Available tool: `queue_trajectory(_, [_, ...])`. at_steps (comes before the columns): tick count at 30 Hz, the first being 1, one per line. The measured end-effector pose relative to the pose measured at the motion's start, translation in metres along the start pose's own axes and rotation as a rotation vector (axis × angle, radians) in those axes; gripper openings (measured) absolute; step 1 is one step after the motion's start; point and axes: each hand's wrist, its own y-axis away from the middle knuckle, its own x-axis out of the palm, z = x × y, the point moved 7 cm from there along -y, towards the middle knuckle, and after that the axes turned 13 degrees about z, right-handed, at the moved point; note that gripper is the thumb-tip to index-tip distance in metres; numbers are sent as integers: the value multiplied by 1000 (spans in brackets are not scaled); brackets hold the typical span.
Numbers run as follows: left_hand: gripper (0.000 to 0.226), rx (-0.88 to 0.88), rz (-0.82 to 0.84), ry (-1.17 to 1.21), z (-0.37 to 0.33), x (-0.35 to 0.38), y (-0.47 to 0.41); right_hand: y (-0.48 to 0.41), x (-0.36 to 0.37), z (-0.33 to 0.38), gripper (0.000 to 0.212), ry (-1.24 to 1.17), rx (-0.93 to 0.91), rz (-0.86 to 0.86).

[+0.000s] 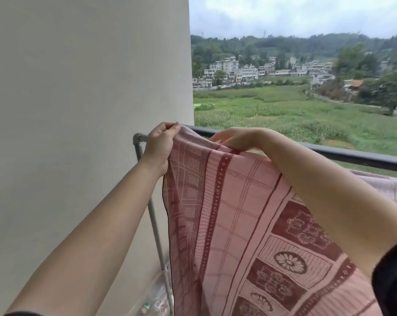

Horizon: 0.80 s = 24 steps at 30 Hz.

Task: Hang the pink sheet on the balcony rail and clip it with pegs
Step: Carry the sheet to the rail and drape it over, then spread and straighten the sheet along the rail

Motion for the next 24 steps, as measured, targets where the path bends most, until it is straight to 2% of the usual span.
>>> queue_trajectory(4, [15, -12, -94, 5, -4, -41, -19, -26, -30, 14, 30, 260, 24, -168])
queue_trajectory(7, [17, -28, -101, -5, -2, -59, -31, -47, -40, 21, 28, 357, 21, -186])
queue_trajectory(11, [15, 26, -144, -18, -11, -62, -46, -88, -36, 43, 37, 285, -114, -31])
queue_trajectory(15, [19, 76, -318, -43, -23, -75, -50, -124, -25, 58, 23, 217, -176, 183])
queue_trajectory(18, [18, 70, -398, -147, -16, -88, -49, -140, -41, 59, 14, 321, -176, 188])
queue_trajectory(21, [14, 3, -422, -368, 8, -101, -49, -158, -58, 51, 5, 405, -133, 189])
queue_trajectory(24, [14, -114, -383, -527, 46, -113, -50, -173, -61, 41, 17, 621, -101, 139])
